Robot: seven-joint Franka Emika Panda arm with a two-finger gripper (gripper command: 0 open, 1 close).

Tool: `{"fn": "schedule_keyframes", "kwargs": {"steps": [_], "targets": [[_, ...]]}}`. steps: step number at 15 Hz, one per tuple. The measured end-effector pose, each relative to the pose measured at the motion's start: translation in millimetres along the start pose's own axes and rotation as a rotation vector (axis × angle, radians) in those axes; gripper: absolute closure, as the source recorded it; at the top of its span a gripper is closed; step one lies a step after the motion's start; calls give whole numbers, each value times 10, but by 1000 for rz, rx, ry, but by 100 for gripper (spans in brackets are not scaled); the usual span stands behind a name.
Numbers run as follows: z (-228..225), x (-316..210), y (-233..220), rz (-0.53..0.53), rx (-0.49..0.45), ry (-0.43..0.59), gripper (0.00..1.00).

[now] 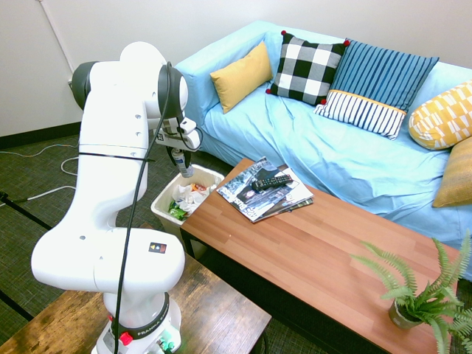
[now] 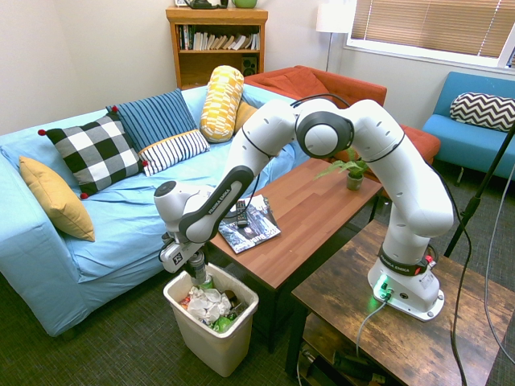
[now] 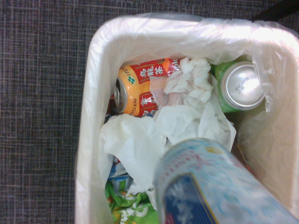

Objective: Throw the can in the trash bin

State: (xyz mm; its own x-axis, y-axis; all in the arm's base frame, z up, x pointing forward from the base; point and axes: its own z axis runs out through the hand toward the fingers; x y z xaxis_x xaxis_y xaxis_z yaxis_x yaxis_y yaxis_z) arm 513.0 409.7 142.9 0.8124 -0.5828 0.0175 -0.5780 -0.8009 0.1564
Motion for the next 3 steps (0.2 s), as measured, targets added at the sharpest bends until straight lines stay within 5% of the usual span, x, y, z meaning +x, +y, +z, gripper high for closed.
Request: {"fn": "schedule_keyframes", "kwargs": {"steps": [3], "targets": [[37,10,20,14,-14,-10,0]]}}
